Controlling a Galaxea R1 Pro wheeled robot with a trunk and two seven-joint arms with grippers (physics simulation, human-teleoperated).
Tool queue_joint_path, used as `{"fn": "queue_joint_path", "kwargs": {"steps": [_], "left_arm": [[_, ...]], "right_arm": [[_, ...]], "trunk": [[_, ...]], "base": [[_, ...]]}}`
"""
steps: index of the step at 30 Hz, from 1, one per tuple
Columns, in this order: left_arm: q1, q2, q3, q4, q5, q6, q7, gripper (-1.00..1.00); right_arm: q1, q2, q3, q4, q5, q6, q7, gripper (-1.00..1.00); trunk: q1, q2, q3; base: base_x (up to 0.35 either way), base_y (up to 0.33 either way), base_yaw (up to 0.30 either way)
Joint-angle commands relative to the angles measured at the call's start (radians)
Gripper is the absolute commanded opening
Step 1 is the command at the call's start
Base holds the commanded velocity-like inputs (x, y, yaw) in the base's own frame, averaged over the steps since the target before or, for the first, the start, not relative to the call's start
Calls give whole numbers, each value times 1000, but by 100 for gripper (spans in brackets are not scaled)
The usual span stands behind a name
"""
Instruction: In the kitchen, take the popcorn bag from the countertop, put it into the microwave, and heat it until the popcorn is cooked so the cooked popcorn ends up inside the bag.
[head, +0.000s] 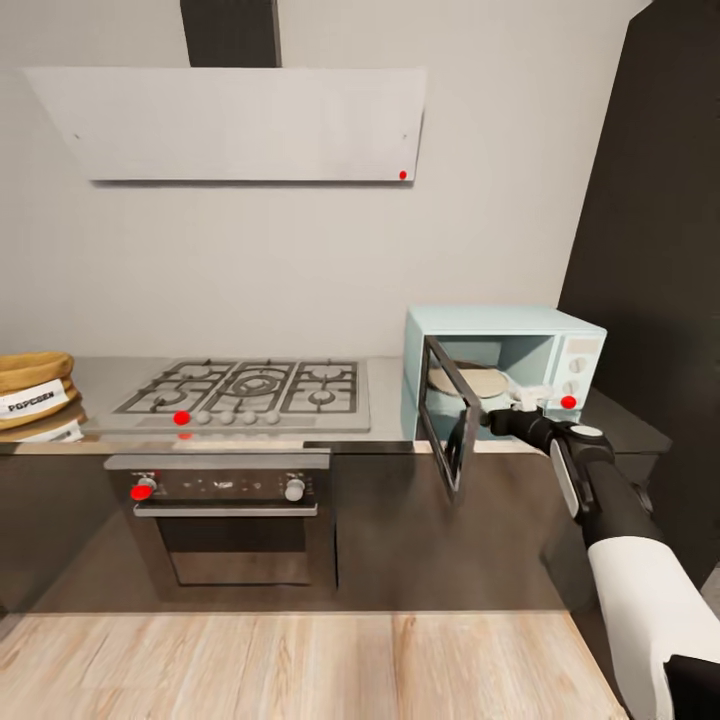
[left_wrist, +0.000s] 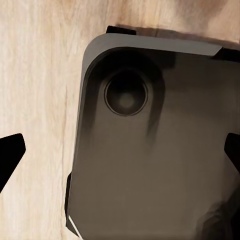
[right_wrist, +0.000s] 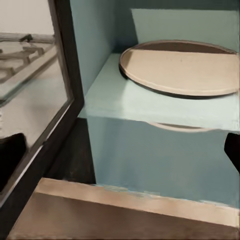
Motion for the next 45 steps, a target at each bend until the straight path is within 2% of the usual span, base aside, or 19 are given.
{"fn": "queue_joint_path", "kwargs": {"steps": [1, 3, 6, 7, 11, 13, 15, 17, 20, 21, 24, 26, 32, 36, 45], "left_arm": [[0, 0, 1, -1, 7, -1, 0, 100], [0, 0, 1, -1, 7, -1, 0, 100], [0, 0, 0, -1, 7, -1, 0, 100], [0, 0, 1, -1, 7, -1, 0, 100], [0, 0, 1, -1, 7, -2, 0, 100], [0, 0, 1, 0, 7, -18, 0, 100], [0, 0, 1, 3, 8, -42, 0, 100], [0, 0, 1, 4, 8, -50, 0, 100], [0, 0, 1, 5, 8, -53, 0, 100], [0, 0, 1, 5, 8, -53, 0, 100], [0, 1, 2, 5, 9, -53, 1, 100], [0, 1, 2, 5, 10, -53, 1, 100], [0, 1, 2, 5, 11, -53, 1, 100], [0, 1, 2, 5, 11, -53, 1, 100], [0, 2, 2, 5, 11, -53, 1, 100]], "right_arm": [[-1, 0, -12, 0, 10, 9, 9, 100], [-1, -3, -27, 6, 10, 35, 7, 100], [-1, -44, -31, 55, 9, 48, -8, 100], [-1, -50, -32, 73, 10, 49, -16, 100], [-1, -91, -33, 262, 10, 41, -60, 100], [-1, -112, -32, 390, 11, 11, -86, 100], [-1, -128, -31, 556, 16, -90, -121, 100], [-1, -131, -27, 761, 75, -212, -188, 100], [1, -131, -25, 958, 137, -347, -224, 100], [9, -130, -25, 982, 145, -370, -228, 100], [130, -120, -24, 1018, 158, -412, -237, 100], [239, -115, -23, 1023, 161, -423, -241, 100], [472, -21, -24, 1025, 155, -512, -266, 100], [526, -4, -25, 1026, 152, -546, -268, 100], [533, -1, -25, 1026, 153, -539, -278, 100]], "trunk": [[-1, -1, -1], [-1, -1, -1], [-1, -1, -1], [-1, -1, -1], [-1, -1, -1], [-1, -1, -1], [-1, -1, -1], [-1, -1, -1], [-1, -1, -1], [-1, -1, -1], [-1, -1, -1], [-1, -1, -1], [-1, -1, -1], [-1, -1, -1], [-1, -1, -1]], "base": [[-301, 0, 0], [-331, 0, 0], [-342, 0, 0], [-345, 0, 0], [-345, 0, 0], [-346, 0, 0], [-346, 0, 0], [-346, 0, 0], [-345, 0, 0], [-332, 0, 0], [-296, 0, 0], [-261, 0, 0], [-111, 0, 0], [-5, 0, 0], [0, 0, 0]]}}
